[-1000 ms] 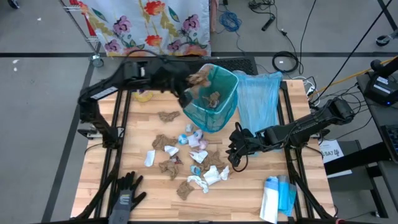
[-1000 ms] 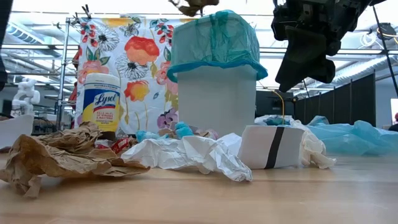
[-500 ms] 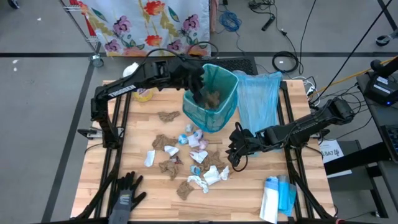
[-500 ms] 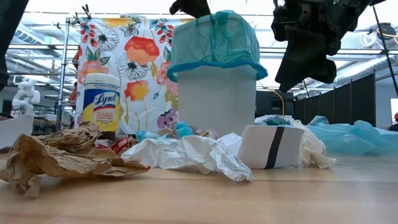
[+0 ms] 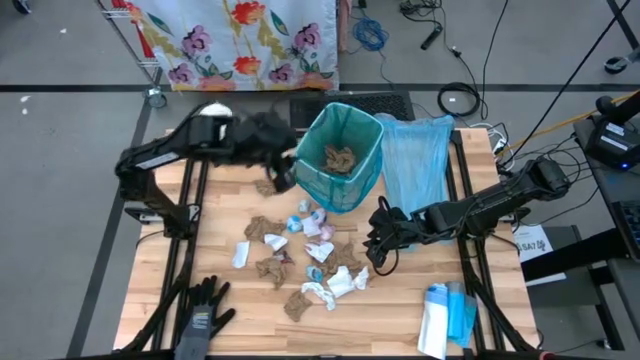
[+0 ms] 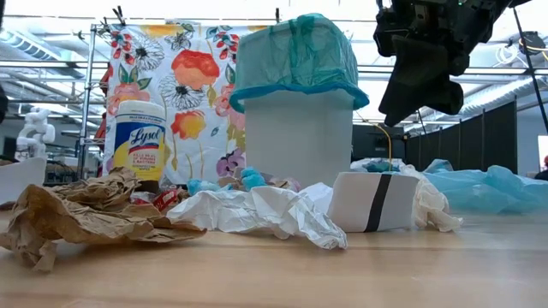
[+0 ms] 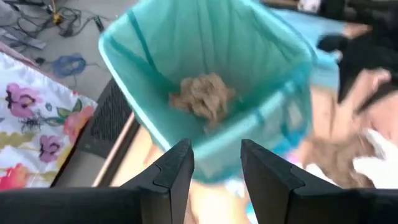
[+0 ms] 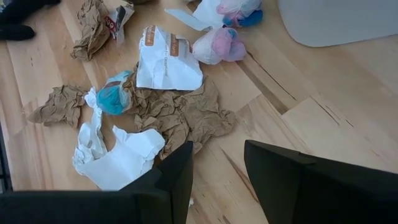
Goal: Place trash/remove bag and relplace
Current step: Put the brown napkin into the trash bin
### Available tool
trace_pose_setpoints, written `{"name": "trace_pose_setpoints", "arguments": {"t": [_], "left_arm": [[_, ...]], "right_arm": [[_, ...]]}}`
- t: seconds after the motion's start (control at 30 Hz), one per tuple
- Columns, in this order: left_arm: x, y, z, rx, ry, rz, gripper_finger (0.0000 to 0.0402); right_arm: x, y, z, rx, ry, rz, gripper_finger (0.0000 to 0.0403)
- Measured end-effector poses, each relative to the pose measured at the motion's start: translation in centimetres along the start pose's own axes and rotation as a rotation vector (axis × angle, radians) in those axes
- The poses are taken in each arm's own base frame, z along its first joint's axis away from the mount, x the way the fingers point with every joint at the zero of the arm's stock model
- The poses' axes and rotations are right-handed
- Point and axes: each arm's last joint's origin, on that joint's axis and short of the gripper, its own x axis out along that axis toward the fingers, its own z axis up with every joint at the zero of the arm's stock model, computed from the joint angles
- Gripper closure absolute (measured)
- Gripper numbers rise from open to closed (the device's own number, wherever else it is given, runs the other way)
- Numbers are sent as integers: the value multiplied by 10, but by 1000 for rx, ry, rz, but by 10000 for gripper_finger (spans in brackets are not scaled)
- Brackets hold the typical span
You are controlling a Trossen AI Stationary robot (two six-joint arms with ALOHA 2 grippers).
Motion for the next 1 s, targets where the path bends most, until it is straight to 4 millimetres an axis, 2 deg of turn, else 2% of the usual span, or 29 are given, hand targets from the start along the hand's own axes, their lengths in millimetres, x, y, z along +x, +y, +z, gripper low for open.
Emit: {"name": "trace_pose_setpoints", "arguments": {"t": [0.1,0.23,0.37,0.53,0.73,0.87,1.0], "left_arm": [[-13,-6,-16,-35,-1,1,263],[-20,-7,-47,-90,17,12,263],[-8,-6,-85,-159,39,17,263],[22,-4,-131,-305,12,12,263],[80,0,-180,-431,78,-23,263],[113,13,-201,-514,117,-40,263],[133,32,-211,-522,161,-2,263]], "right_arm": [[0,1,-1,-2,-1,5,268],[0,1,-1,-3,-1,6,268],[0,2,0,-1,-7,11,268],[0,3,1,-7,-18,20,268],[0,3,2,-20,-24,25,268],[0,3,2,-21,-23,25,268],[0,3,2,-21,-23,24,268]]}}
